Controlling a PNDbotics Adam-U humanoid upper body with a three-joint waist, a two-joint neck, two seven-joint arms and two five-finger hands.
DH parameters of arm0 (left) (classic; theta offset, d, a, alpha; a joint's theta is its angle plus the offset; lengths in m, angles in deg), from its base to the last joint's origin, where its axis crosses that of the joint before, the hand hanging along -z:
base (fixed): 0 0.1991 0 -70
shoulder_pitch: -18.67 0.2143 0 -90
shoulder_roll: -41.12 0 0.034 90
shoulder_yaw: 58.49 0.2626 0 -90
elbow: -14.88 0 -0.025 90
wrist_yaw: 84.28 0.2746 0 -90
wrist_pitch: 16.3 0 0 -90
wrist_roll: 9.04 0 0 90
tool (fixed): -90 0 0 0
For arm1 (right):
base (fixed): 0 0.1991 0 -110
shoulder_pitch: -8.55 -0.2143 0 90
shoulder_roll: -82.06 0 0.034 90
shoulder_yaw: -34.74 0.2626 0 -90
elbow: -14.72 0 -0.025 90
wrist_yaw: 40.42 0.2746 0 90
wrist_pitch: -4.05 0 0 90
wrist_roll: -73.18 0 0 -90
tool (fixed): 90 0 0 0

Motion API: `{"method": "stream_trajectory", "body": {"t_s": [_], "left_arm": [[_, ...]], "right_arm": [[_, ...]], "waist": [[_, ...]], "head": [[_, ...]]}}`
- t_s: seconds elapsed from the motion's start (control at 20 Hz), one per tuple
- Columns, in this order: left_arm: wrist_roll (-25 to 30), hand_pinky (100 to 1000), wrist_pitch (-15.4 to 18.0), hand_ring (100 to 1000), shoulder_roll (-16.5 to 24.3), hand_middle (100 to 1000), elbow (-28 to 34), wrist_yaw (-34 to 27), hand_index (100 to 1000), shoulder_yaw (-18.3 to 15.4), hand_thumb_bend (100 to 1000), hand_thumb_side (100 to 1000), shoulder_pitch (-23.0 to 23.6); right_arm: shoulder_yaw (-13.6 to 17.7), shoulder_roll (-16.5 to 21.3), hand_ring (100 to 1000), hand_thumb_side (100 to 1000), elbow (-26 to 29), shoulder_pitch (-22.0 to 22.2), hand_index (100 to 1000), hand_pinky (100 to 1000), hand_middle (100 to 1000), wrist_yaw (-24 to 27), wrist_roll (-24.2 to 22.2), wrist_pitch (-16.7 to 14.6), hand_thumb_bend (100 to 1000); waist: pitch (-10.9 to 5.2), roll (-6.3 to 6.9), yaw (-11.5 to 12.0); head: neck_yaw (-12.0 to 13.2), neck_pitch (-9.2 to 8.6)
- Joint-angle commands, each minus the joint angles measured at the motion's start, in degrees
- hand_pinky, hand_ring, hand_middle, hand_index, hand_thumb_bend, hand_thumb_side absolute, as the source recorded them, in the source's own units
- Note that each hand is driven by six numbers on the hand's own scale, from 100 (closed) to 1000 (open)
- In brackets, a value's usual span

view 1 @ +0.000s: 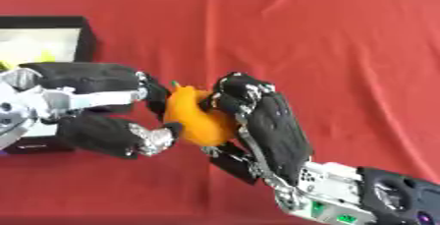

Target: Pick up the objects with one hand, pass them to the other hand, and then place them into the box on the other side of the table.

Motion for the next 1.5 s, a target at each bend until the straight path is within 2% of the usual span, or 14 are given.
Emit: {"method": "stream_trajectory", "body": {"t_s": [0.05, 0.35, 0.6, 0.65, 0.8, 0.9, 0.95, 1.0, 1.05, 1.5], "left_arm": [[-0.40, 964, -1.52, 797, -0.28, 684, 0.71, 2.68, 842, 0.35, 100, 1000, -1.41], [-0.81, 943, -2.20, 771, -1.28, 637, 0.71, 6.24, 770, 1.12, 100, 1000, -2.15], [-4.35, 890, -3.33, 707, -1.75, 566, 0.71, 5.80, 688, 1.07, 100, 1000, -2.36], [-5.25, 880, -3.69, 691, -1.82, 552, 0.71, 5.48, 666, 1.06, 100, 922, -2.39], [-8.02, 862, -4.69, 659, -1.98, 521, 0.71, 4.32, 625, 1.23, 100, 603, -2.47], [-9.08, 859, -4.94, 650, -2.05, 513, 0.71, 3.65, 616, 1.53, 100, 451, -2.55], [-9.36, 859, -5.00, 650, -2.06, 513, 0.71, 3.44, 616, 1.62, 100, 451, -2.58], [-9.55, 857, -5.04, 646, -2.06, 510, 0.71, 3.29, 612, 1.68, 100, 394, -2.59], [-9.68, 850, -5.13, 629, -2.14, 494, 0.71, 3.09, 591, 1.74, 100, 266, -2.60], [-12.16, 820, -6.61, 587, -2.61, 449, 0.71, 0.02, 471, 2.07, 100, 277, -2.77]], "right_arm": [[0.42, 0.43, 565, 100, 0.88, -0.76, 468, 247, 358, -0.74, 11.82, 11.75, 120], [0.40, 0.37, 565, 100, 0.88, -0.78, 467, 248, 357, -1.09, 11.68, 11.55, 121], [0.31, 0.36, 564, 100, 0.88, -0.70, 464, 243, 356, -1.13, 11.65, 11.55, 122], [0.28, 0.37, 564, 100, 0.88, -0.67, 463, 242, 355, -1.13, 11.64, 11.55, 123], [0.19, 0.36, 564, 100, 0.88, -0.66, 463, 242, 355, -1.17, 11.66, 11.52, 123], [0.20, 0.39, 564, 100, 0.88, -0.69, 462, 242, 355, -1.21, 11.66, 11.52, 123], [0.21, 0.39, 564, 100, 0.88, -0.69, 462, 242, 355, -1.22, 11.66, 11.52, 123], [0.22, 0.39, 564, 100, 0.88, -0.70, 462, 242, 355, -1.22, 11.65, 11.53, 124], [0.22, 0.38, 564, 100, 0.88, -0.70, 462, 240, 354, -1.19, 11.64, 11.54, 124], [0.20, 0.34, 567, 100, 0.88, -0.62, 478, 247, 365, -1.06, 11.84, 11.26, 175]], "waist": [[-1.05, 0.35, -0.07], [-1.11, 0.36, -0.07], [-1.10, 0.34, -0.04], [-1.09, 0.33, -0.04], [-1.05, 0.32, -0.06], [-1.05, 0.33, -0.08], [-1.05, 0.34, -0.09], [-1.05, 0.34, -0.09], [-1.05, 0.34, -0.12], [-1.06, 0.32, -0.17]], "head": [[0.15, -0.41], [0.19, -0.41], [0.21, -0.36], [0.22, -0.36], [0.26, -0.36], [0.28, -0.32], [0.28, -0.31], [0.29, -0.31], [0.30, -0.31], [0.31, -0.23]]}}
